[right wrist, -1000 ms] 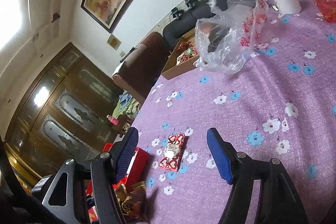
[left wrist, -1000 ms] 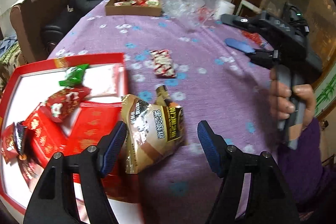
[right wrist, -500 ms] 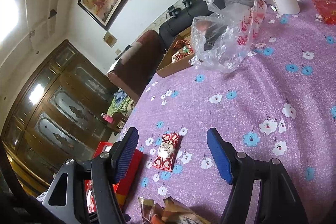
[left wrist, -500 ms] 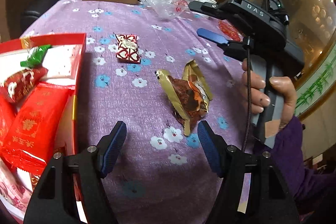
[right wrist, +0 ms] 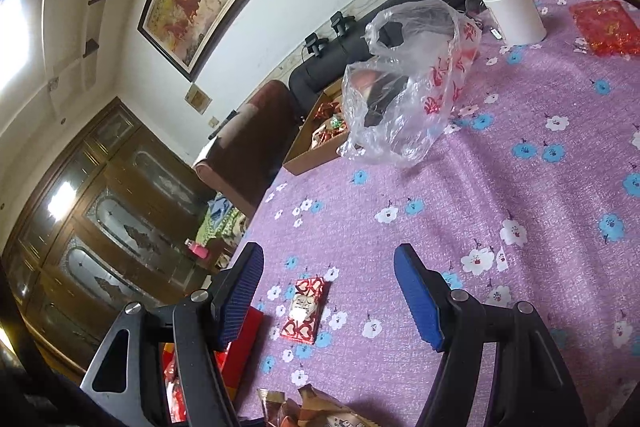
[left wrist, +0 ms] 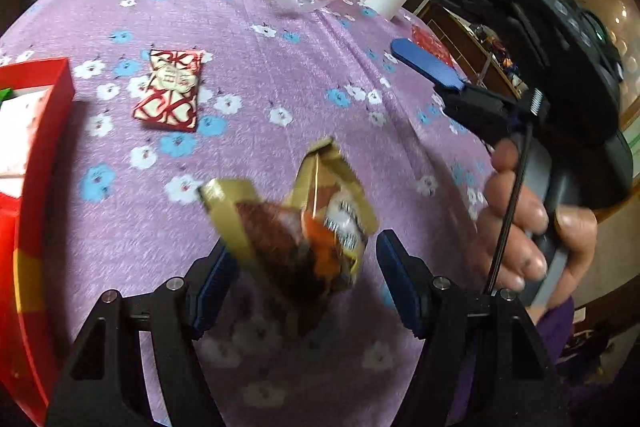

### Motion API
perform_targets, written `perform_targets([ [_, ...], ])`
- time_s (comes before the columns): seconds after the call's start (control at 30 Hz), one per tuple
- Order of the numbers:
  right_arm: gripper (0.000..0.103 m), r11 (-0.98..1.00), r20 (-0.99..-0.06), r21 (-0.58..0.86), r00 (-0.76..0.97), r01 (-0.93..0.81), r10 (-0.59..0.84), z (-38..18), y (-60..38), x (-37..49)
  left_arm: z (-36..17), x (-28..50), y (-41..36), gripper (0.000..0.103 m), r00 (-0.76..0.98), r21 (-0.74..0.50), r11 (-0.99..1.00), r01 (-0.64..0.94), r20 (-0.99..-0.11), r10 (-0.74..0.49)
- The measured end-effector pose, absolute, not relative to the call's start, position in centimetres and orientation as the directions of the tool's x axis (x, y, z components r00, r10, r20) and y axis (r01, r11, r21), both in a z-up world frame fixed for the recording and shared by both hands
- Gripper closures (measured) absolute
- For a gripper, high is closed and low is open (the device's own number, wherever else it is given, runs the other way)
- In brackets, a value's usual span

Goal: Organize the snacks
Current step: 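Grasp the gold-brown chocolate packet with left gripper while right moves to the red-white packet, then close the right gripper on the red-white packet while left holds the gold-brown packet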

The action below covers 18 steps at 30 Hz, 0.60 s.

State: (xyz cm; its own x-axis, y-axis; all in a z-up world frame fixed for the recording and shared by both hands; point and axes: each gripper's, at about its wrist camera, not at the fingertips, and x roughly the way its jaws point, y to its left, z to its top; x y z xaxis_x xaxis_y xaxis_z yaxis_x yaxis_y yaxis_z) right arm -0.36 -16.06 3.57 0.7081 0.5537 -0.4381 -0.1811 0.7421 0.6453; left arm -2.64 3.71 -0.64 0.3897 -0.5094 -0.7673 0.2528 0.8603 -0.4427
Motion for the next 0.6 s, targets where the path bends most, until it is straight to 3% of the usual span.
perform_targets([
  [0.13,0.033,0.728,-0.43,0.667,0.716,-0.158,0.549,3.6,-16.9,-0.3,-0.6,-2.2,2.4,0.036,0.416,-0.425,0.866,0.262,-0.76,-0.499],
  [0.17,0.033,0.727,-0.429,0.669,0.718,-0.155,0.548,3.6,-17.0,-0.3,-0.6,-2.2,2.2,0.039,0.431,-0.415,0.87,0.265,-0.756,-0.492],
  [0.2,0.033,0.73,-0.432,0.667,0.719,-0.152,0.544,3.6,-17.1,-0.3,-0.6,-2.1,2.1,0.052,0.436,-0.407,0.872,0.271,-0.756,-0.488],
  [0.33,0.033,0.752,-0.45,0.639,0.715,-0.162,0.535,3.7,-16.4,-0.4,-0.6,-2.5,2.3,0.064,0.453,-0.379,0.88,0.285,-0.756,-0.472],
  [0.6,0.033,0.759,-0.469,0.627,0.693,-0.176,0.548,3.3,-15.6,-0.1,0.4,-6.4,5.2,0.068,0.531,-0.28,0.925,0.256,-0.759,-0.377],
])
